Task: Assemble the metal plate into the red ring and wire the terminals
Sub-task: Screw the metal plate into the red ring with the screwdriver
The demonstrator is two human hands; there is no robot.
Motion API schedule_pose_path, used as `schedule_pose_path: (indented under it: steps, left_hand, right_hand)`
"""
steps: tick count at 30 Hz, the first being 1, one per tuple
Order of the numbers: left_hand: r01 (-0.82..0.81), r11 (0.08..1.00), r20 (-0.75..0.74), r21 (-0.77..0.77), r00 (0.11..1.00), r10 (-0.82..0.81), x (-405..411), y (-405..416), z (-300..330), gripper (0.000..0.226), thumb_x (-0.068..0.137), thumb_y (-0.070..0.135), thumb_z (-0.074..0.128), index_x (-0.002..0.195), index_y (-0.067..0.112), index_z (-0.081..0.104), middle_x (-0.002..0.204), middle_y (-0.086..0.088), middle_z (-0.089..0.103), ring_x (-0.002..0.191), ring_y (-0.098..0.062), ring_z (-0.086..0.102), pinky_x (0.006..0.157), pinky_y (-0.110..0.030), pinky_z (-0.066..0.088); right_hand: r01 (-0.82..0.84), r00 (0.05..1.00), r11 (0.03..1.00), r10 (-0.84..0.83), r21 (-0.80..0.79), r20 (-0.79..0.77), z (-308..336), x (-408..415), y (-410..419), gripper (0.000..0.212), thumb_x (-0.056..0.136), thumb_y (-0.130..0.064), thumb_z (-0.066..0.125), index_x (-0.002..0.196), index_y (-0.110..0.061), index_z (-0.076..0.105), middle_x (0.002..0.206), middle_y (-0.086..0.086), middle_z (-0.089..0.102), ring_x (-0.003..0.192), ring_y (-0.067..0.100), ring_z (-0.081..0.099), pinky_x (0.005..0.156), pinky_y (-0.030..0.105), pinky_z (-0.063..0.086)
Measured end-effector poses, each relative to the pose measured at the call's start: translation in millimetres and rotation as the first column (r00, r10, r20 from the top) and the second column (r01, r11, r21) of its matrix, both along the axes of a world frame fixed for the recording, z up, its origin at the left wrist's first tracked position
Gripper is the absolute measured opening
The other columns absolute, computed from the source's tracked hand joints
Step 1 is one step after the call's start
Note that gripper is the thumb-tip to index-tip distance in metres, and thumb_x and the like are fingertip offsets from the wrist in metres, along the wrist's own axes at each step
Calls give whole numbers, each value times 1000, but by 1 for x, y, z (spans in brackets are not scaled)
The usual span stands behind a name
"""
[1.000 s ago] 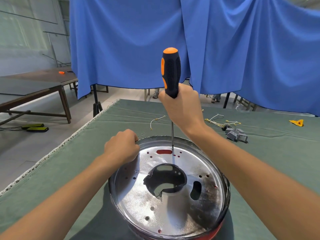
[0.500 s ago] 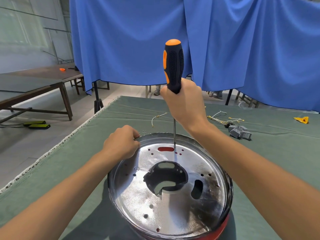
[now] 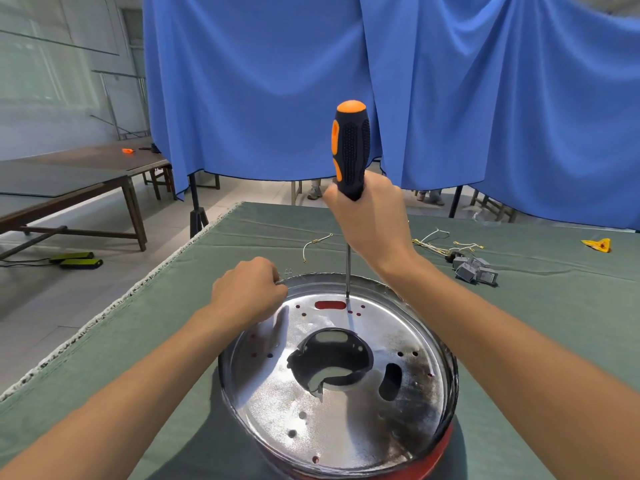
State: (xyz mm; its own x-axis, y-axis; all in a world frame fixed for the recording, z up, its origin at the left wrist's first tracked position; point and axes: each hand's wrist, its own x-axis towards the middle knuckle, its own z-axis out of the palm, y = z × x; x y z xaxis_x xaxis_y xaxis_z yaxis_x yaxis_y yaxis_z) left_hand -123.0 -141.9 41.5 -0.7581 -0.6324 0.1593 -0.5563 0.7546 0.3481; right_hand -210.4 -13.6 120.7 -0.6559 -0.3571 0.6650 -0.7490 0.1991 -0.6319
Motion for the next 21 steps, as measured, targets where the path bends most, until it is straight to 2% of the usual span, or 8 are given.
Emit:
schedule_pose_path:
  steps: [3,5,9,11,13,15,18,21]
  left_hand:
    - [52,991,-182,-122,980,-74,-6,15,11,21,86,18,53,104,22,63,107,-1,67,102,-26,60,81,-34,47]
    - [227,970,-323,-82,915,-242,-15,29,18,30,84,11,53,110,16,68,106,0,69,102,-21,61,86,-35,50]
    - [500,857,-408,127,814,-414,-36,50,28,10,82,9,61,85,10,71,75,-2,68,71,-18,60,76,-34,52]
    - [513,844,-448,158,799,-401,-42,49,29,12,85,12,64,78,4,70,69,-9,65,63,-19,52,70,-34,50]
    - [512,844,-447,162,800,-400,-46,46,27,19,87,11,62,77,-2,70,76,-19,69,69,-25,59,76,-39,53]
    - [525,838,-437,149,795,-421,-49,46,28,21,89,9,59,76,-3,70,79,-17,71,77,-29,67,77,-38,53]
    - [532,833,-411,152,800,-436,-53,47,30,20,91,6,55,80,3,71,91,-11,73,84,-22,70,77,-24,53]
    - [537,827,-457,165,785,-419,-55,49,28,14,92,9,57,92,5,70,93,-9,72,84,-18,69,77,-22,54]
  right_hand:
    - [4,1000,1000,-4,22,9,1,-1,2,35,78,-18,52,54,-16,27,50,2,33,55,21,26,50,32,26]
    - [12,1000,998,-12,54,2,3,-3,4,30,79,-19,52,56,-12,35,56,13,48,57,27,35,53,37,36]
    - [3,999,998,-6,57,44,8,-7,10,32,85,-25,55,69,3,49,70,24,61,66,43,55,61,46,51]
    - [-30,996,995,22,93,81,12,-9,15,38,85,-31,58,69,2,51,70,22,63,60,41,55,60,45,52]
    - [-60,992,988,43,143,120,15,-11,20,32,82,-34,59,67,-6,50,67,15,63,56,33,55,57,40,50]
    - [-72,987,990,54,124,149,22,-17,26,20,78,-31,58,70,-17,47,64,3,59,55,28,61,53,35,48]
    - [-130,976,989,116,68,186,33,-24,32,11,80,-20,58,76,-14,50,62,1,62,41,17,61,38,21,39]
    - [-135,981,987,121,83,154,37,-27,33,22,81,-25,69,73,-10,54,62,5,66,37,13,59,36,18,38]
